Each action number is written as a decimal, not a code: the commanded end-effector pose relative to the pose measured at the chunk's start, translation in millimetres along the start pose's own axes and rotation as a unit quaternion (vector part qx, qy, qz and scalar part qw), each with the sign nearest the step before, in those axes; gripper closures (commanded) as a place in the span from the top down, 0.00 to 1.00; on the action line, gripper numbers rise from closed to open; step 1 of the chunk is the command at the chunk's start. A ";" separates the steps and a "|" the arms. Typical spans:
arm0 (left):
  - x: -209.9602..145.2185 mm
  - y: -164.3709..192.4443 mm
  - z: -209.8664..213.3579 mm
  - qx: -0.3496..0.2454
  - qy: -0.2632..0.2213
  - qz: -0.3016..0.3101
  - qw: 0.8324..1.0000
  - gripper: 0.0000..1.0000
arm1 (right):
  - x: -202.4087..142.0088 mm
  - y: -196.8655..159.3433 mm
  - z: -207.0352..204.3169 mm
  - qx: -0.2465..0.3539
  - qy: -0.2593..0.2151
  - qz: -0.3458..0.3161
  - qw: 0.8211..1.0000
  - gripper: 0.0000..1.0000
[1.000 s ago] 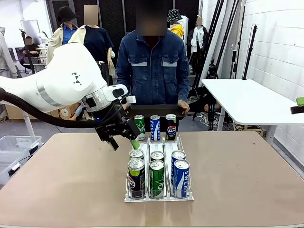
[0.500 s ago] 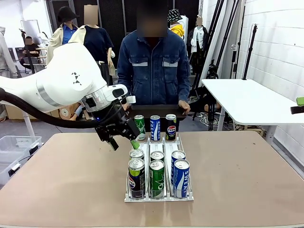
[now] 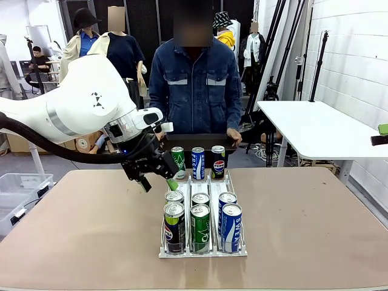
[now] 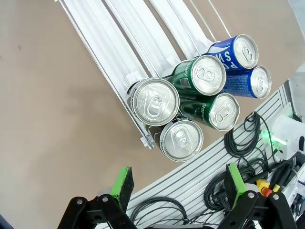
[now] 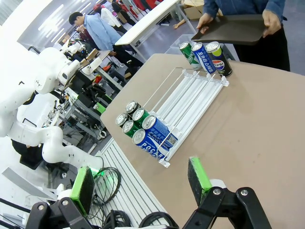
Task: Retrieve and hand over the desired beverage to the person.
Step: Pick up a can of the same type that the person held from the Automatic Can Dispenser.
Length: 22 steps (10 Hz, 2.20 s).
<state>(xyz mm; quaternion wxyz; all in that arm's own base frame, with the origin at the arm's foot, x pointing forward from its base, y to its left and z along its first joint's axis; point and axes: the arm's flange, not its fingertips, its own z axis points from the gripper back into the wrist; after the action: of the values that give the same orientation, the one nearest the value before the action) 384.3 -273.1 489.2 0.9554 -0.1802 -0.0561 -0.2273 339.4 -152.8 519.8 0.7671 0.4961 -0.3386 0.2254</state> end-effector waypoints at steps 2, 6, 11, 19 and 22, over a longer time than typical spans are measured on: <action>3.9 -5.1 -3.7 0.009 -0.002 0.014 1.000 1.00 | 0.7 -0.1 -0.9 0.004 -0.003 0.003 1.000 1.00; 15.0 -25.0 -20.7 0.034 0.022 0.021 0.999 1.00 | 0.7 -0.1 -0.9 0.004 -0.003 0.003 1.000 1.00; 7.9 -52.8 -51.1 0.109 0.026 0.041 0.993 1.00 | 0.7 -0.1 -0.9 0.004 -0.003 0.003 1.000 1.00; 12.8 -52.1 -67.2 0.136 0.006 0.063 0.989 1.00 | 0.7 -0.1 -0.9 0.004 -0.003 0.003 1.000 1.00; 15.8 -49.2 -71.8 0.151 -0.001 0.067 0.986 1.00 | 0.7 -0.1 -0.9 0.004 -0.003 0.003 1.000 1.00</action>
<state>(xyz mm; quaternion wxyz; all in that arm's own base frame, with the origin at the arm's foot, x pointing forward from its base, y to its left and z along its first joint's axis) 373.7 -341.4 442.9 0.9826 -0.0524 -0.0636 -0.1663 339.4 -152.7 519.8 0.7672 0.4961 -0.3385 0.2254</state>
